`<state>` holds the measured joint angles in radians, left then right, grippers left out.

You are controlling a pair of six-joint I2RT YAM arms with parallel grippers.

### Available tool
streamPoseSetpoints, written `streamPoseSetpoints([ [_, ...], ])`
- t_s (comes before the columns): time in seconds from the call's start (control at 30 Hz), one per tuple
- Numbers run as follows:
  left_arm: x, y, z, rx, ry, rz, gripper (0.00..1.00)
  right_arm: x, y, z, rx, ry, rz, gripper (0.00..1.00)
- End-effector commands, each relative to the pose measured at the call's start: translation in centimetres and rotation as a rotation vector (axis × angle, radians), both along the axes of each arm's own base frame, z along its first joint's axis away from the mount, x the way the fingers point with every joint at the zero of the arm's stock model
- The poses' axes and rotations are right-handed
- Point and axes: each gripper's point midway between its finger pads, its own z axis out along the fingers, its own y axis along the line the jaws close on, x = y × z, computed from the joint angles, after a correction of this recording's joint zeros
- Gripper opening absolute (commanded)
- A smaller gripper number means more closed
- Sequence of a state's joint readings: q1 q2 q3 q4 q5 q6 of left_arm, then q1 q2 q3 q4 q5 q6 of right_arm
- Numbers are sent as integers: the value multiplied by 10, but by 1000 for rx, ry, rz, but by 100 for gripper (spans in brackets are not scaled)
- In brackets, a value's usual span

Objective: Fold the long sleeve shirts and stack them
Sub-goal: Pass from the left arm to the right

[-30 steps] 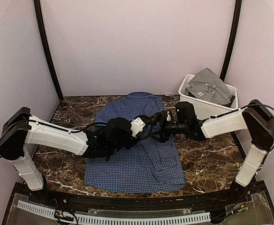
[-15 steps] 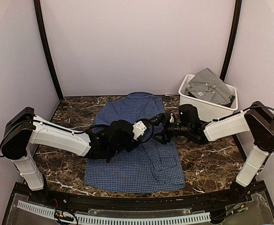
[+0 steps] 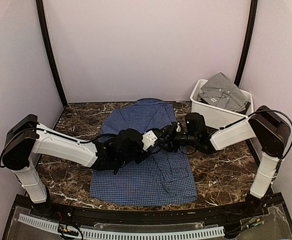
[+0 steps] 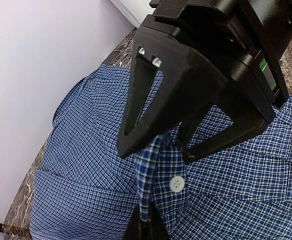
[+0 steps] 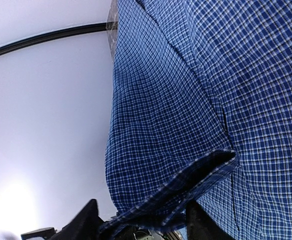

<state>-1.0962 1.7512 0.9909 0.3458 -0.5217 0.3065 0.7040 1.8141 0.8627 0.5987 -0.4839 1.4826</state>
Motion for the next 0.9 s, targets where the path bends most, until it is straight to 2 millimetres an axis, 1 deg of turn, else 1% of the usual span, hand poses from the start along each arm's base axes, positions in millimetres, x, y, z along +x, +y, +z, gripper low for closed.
streamPoseSetpoints([
  [0.0,-4,-3,-3,-9,14,-13,0,-3,8,6,32,-29,31,40],
  [0.17,-3,-2,0,-28,22,1,1,-6,7,5,9,-41,45,2],
  [0.2,-4,-3,1,-39,32,3,3,-7,7,4,-4,-45,47,0],
  [0.27,-2,0,1,-58,74,10,10,-4,5,7,-35,-77,44,0],
  [0.3,-4,0,2,-62,108,-2,12,-1,4,9,-58,-101,42,0],
  [0.33,0,5,2,-89,141,18,17,2,3,12,-86,-127,38,0],
  [0.37,-4,7,4,-116,196,16,19,5,1,17,-112,-165,36,0],
  [0.4,1,13,5,-135,225,32,25,10,1,23,-140,-209,30,0],
  [0.43,-5,15,10,-174,286,23,27,15,-1,29,-178,-260,28,0],
  [0.47,0,22,12,-202,320,42,31,21,-2,38,-210,-316,23,0],
  [0.5,-6,26,15,-237,394,52,33,26,-3,49,-241,-386,23,0],
  [0.53,-2,34,17,-257,428,80,35,32,-2,59,-263,-446,24,0],
  [0.57,-7,39,22,-284,496,103,37,39,-2,69,-289,-503,18,0],
  [0.6,-5,46,23,-295,525,132,41,44,-2,79,-318,-552,22,0],
  [0.63,-9,54,24,-300,582,180,42,49,1,91,-338,-610,30,0],
  [0.67,-7,62,24,-302,603,218,43,54,3,101,-361,-656,34,0],
  [0.73,-14,85,18,-276,703,335,42,61,8,126,-408,-767,46,0],
  [0.77,-16,90,17,-304,749,376,42,63,10,136,-439,-818,51,0],
  [0.8,-20,103,10,-289,793,428,41,64,13,150,-462,-878,57,0],
  [0.83,-24,107,10,-326,844,461,41,64,16,163,-484,-932,57,0],
  [0.87,-27,122,1,-323,883,513,41,63,19,173,-517,-983,66,0],
])
